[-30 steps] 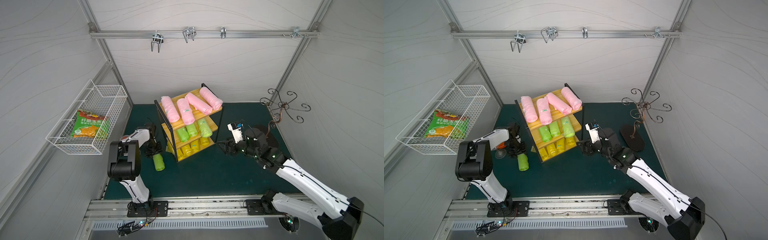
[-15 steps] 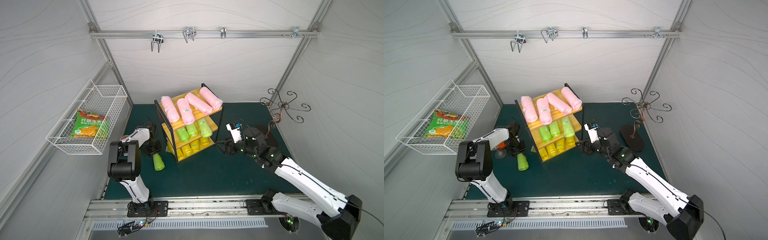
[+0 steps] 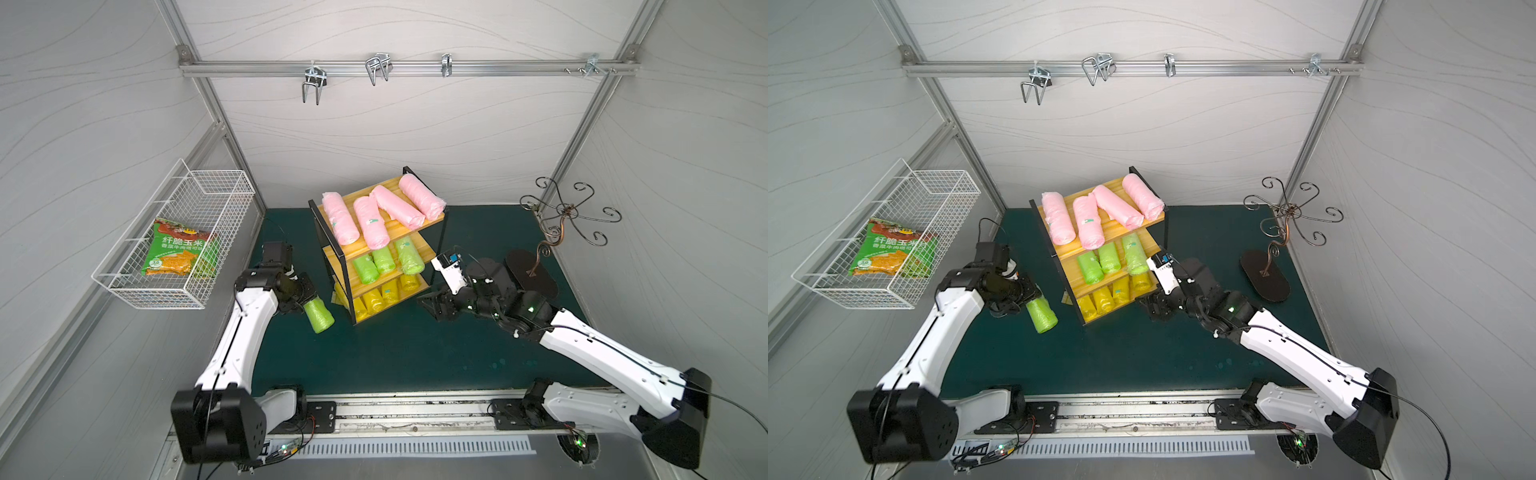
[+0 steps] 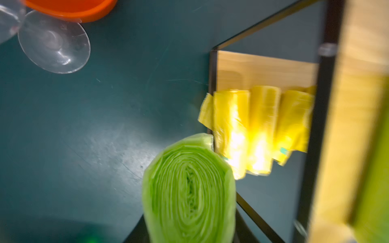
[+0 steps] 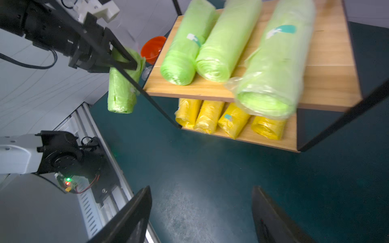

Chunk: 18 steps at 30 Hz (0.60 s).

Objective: Sort the rolls of trash bags by color and place them on the shelf
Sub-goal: Pick up the roll of trash bags from the center of the board.

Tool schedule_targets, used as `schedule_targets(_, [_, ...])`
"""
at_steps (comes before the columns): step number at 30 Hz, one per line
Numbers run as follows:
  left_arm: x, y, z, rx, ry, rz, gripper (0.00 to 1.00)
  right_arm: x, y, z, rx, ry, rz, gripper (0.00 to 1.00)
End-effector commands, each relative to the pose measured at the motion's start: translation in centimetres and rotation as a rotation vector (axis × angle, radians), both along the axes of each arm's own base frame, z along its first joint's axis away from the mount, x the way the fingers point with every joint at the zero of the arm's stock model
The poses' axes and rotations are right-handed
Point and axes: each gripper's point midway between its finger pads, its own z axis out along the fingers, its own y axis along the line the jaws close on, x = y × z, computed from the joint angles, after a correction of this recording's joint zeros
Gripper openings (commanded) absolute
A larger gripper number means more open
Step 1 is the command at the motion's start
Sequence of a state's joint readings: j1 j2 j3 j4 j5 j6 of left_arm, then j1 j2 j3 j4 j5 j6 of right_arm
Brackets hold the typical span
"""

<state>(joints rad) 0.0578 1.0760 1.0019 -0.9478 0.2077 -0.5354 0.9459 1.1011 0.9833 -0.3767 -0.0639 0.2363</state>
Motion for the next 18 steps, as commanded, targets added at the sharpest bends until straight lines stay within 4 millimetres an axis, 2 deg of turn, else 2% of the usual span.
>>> schedule_targets(1, [-1.7,-1.6,2.0,-0.125,-0.067,0.046,0.00,-1.8,1.9,1.9,0.053,-0.011,0.068,0.80])
schedule_targets(4, [-2.9,-2.5,3.9,-0.200,-0.150,0.073,0.00,-3.7,4.0,3.1,0.090,0.003,0.135,0.83])
schedule_targets(5, [-3.3,-2.8,4.6,-0.227,-0.178,0.078,0.00,-4.2,4.7,3.4,0.096,0.010,0.153,0.88])
schedule_targets(8, [-4.5,-3.5,6.8,-0.287,-0.243,0.082,0.00,-6.1,6.6,4.7,0.141,0.047,0.235,0.90])
schedule_targets(12, [-6.1,-4.5,9.4,-0.355,-0.304,0.070,0.00,-6.8,8.5,6.3,0.207,0.104,0.275,0.90])
schedule_targets(16, [-7.2,-5.2,11.6,-0.423,-0.379,0.060,0.00,-7.0,9.9,7.1,0.235,0.164,0.294,0.90])
schedule_targets(17, [-7.4,-5.5,12.0,-0.445,-0.393,0.059,0.00,-7.2,10.3,7.2,0.246,0.179,0.311,0.91])
schedule_targets(18, [-7.5,-5.7,12.2,-0.472,-0.404,0.059,0.00,-7.4,10.7,7.5,0.267,0.192,0.321,0.98])
